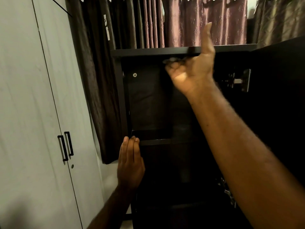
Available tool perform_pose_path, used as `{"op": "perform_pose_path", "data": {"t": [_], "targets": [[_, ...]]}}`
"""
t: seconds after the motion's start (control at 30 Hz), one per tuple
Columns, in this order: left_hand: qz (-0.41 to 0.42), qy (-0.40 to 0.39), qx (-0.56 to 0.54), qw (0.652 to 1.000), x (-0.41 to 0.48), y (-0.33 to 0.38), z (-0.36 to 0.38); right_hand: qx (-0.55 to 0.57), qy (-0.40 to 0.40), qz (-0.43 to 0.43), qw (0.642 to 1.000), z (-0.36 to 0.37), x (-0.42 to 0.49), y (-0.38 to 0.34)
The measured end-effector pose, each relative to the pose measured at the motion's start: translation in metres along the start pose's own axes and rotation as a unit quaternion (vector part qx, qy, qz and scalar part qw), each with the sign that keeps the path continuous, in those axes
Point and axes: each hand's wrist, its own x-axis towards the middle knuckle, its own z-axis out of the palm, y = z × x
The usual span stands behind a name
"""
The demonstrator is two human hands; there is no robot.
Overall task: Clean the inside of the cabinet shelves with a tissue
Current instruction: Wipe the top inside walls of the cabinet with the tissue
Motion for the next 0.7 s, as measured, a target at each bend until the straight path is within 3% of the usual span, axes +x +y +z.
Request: {"op": "perform_pose_path", "data": {"t": [0.1,0.17,0.37,0.5,0.6,0.7], "targets": [[-0.008,0.016,0.013,1.0,-0.002,0.001,0.004,-0.07,-0.021,0.024,0.997,0.018,0.004,0.028],[-0.004,0.006,0.013,1.0,0.0,0.003,0.001,-0.075,-0.075,0.056,0.993,0.038,-0.001,0.046],[0.007,0.008,0.028,1.0,0.0,0.0,0.002,-0.215,-0.176,-0.051,0.959,0.082,-0.018,0.084],[0.005,0.001,0.027,1.0,-0.001,0.0,0.004,-0.301,-0.221,-0.034,0.927,0.077,-0.011,0.098],[0.0,0.001,0.029,1.0,-0.002,0.001,0.005,-0.362,-0.232,-0.021,0.902,0.071,-0.007,0.106],[-0.002,-0.002,0.027,1.0,-0.002,0.001,0.005,-0.395,-0.188,-0.029,0.899,0.06,-0.012,0.11]]}}
